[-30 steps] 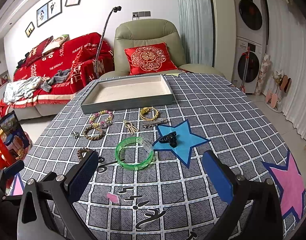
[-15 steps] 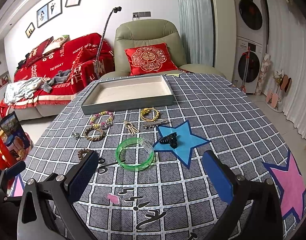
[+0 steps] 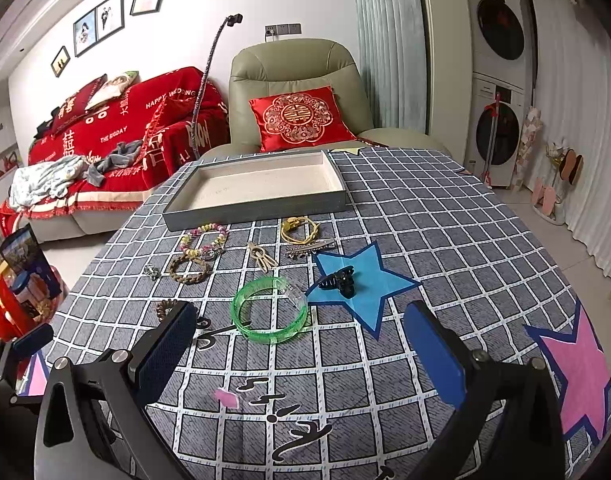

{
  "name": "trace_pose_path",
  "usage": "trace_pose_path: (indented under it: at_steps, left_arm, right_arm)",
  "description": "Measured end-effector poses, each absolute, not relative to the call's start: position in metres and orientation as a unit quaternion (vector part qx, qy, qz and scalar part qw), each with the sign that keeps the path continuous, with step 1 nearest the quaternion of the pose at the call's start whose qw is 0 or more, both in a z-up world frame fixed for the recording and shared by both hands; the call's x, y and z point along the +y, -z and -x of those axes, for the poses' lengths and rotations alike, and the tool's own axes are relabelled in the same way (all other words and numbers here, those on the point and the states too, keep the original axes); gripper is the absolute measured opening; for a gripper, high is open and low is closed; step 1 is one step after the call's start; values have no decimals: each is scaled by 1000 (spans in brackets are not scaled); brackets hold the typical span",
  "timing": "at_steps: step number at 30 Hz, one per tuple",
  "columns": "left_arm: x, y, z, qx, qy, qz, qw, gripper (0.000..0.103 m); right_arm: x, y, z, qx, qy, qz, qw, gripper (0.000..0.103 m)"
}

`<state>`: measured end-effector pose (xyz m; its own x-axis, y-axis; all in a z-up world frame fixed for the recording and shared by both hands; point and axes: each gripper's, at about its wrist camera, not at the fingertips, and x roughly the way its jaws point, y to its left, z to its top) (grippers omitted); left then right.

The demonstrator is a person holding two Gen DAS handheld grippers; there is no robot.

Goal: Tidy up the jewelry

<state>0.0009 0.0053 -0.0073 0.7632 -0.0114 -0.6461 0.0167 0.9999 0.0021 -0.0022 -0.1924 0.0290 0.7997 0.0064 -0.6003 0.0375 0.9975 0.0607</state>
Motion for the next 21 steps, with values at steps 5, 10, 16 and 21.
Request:
trace_pose_path:
  at_steps: [5,10,16,21]
  left_arm:
    - [3,10,-7,353,5,-7,935,103]
    - [7,13,-18,370,4,-3,929,103]
    - [10,18,-37,401,27,22,916,103]
    - [5,25,-54,426,33,21,904,103]
  right_arm:
    - [-193,-30,1,320,9,-36,947,103]
    - [-201,-25,-5,334,9,-43,941,103]
    - [-217,-17,-18,358,23,-51,932,103]
    - [-233,-10,-32,380,38,-50,923,103]
